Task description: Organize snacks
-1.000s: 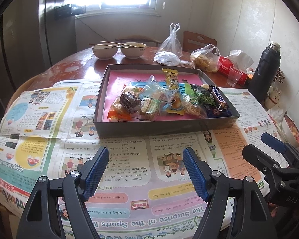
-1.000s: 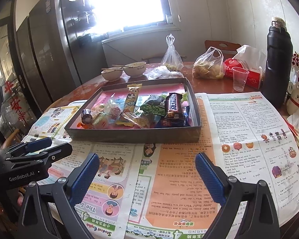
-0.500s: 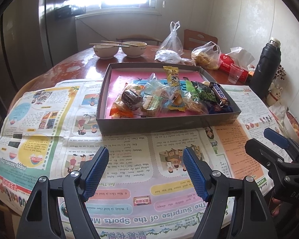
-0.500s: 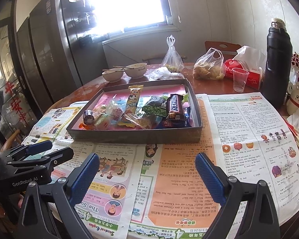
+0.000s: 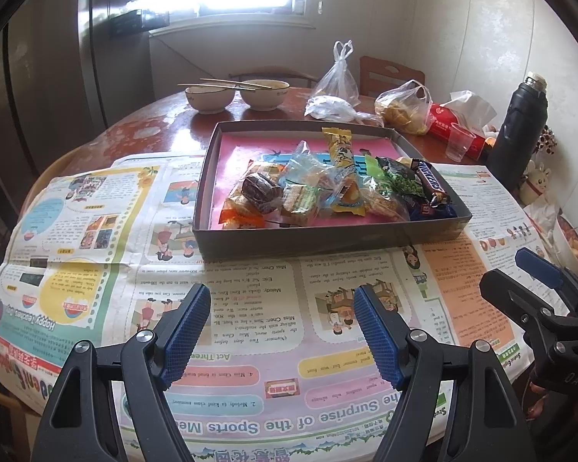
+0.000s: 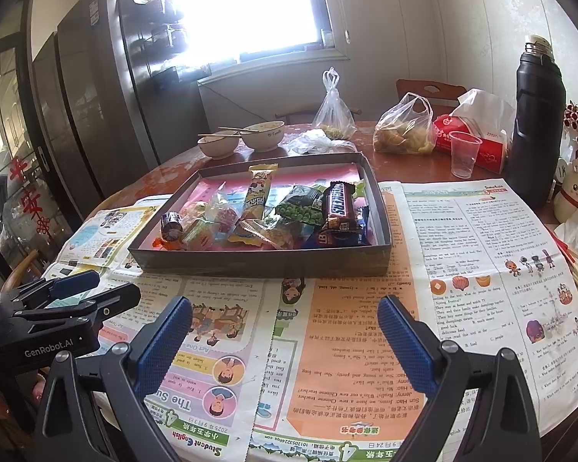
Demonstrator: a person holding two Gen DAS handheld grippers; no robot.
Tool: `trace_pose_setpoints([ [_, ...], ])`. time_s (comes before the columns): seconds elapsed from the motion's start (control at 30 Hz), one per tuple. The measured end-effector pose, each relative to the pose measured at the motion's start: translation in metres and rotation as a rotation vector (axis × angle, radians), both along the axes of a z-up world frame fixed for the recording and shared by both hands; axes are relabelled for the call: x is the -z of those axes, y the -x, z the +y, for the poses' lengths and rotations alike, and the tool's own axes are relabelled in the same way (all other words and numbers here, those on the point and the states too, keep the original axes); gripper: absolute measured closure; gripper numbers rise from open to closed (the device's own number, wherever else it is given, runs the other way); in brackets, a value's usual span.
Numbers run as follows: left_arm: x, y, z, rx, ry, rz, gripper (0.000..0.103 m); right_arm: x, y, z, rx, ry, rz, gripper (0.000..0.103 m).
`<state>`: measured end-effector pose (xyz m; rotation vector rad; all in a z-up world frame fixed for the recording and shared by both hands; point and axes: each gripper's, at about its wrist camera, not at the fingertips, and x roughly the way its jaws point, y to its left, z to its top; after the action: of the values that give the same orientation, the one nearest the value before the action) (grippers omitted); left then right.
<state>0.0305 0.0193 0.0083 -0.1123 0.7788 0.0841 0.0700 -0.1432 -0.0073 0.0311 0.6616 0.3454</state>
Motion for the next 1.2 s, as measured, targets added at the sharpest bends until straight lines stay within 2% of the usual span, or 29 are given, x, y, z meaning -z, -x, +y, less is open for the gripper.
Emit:
trace_pose_setpoints([
  [1.2, 0.0073, -0.0025, -0.0032, 0.024, -0.004, 0.005, 0.025, 0.0033, -0.0008, 0.0003, -0.003, -0.008, 0.01, 0.002],
])
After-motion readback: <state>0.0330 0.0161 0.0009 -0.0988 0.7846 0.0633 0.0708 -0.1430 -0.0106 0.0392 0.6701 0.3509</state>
